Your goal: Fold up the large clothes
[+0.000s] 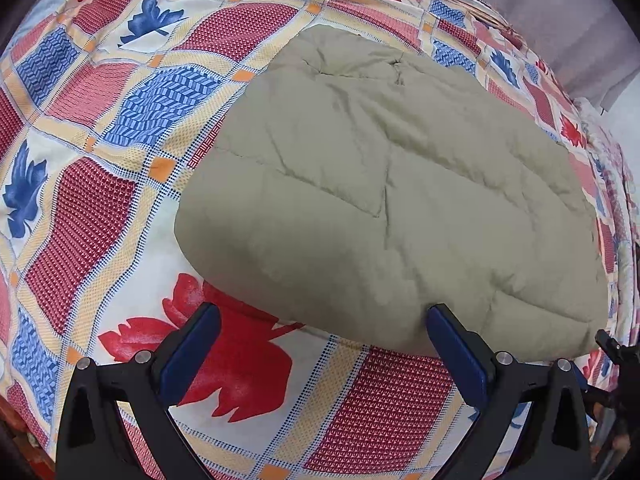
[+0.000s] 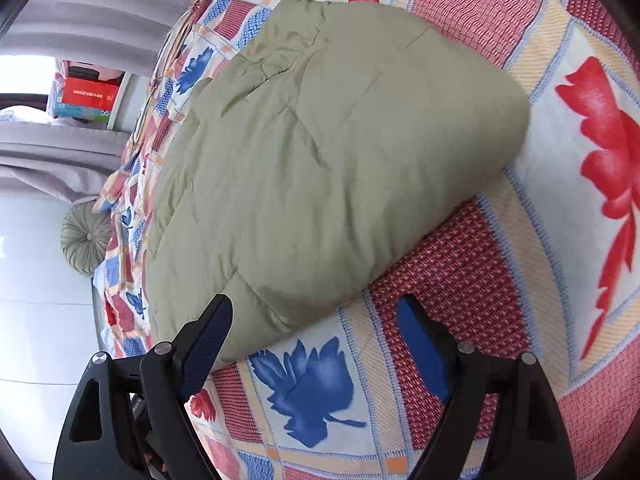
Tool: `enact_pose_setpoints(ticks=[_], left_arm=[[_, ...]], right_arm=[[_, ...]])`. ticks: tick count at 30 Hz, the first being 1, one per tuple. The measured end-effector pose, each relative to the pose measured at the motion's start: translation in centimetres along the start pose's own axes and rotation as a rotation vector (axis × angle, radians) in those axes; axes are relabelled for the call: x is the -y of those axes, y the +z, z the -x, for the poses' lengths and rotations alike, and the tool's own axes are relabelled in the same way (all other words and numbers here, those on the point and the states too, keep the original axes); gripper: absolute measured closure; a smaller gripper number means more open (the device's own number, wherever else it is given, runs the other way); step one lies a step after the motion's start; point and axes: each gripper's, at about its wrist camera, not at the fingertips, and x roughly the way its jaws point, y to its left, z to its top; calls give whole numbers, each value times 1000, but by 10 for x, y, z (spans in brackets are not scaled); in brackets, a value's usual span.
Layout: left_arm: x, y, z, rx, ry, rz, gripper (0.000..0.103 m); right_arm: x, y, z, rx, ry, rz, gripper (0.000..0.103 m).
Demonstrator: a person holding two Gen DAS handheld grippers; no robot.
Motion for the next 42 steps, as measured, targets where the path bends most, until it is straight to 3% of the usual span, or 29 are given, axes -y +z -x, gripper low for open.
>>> enact_pose_setpoints(ticks=[6, 13, 15, 17, 20, 25, 31, 33, 35, 37, 39, 40, 42], left_arm=[[-19, 5, -6, -7, -187, 125, 0], [-33, 5, -17, -45, -298, 205, 0], [-36, 5, -21, -53, -324, 215, 0], [-38, 8, -27, -61, -356, 233, 0], [-41, 15, -38, -63, -368, 258, 0], [-36, 31, -59, -56, -380, 317, 0], [-19, 44, -72, -15, -303, 313, 1], [-18, 46, -68, 8, -285, 295, 26], [-14, 50, -64, 12, -303, 257, 62], [-7, 52, -54, 33, -283, 194, 72], [7, 52, -41, 67, -236, 100, 77], [12, 52, -35, 83, -217, 63, 79], [21, 50, -24, 107, -190, 8, 80]], right_arm=[[0, 6, -17, -18, 44, -35, 17], [2, 18, -42, -30, 120, -124, 16], [1, 21, -46, -28, 159, -140, 1], [-1, 24, -45, -8, 227, -159, 0], [0, 27, -46, -4, 295, -189, 0], [3, 31, -56, -39, 260, -183, 0], [0, 38, -75, -40, 244, -185, 0], [-4, 39, -80, -41, 232, -173, 0], [-6, 40, -83, -43, 229, -165, 0], [-5, 41, -83, -48, 240, -170, 1], [-3, 42, -82, -54, 236, -184, 12], [-1, 42, -81, -57, 223, -194, 32], [6, 40, -76, -53, 227, -218, 50]])
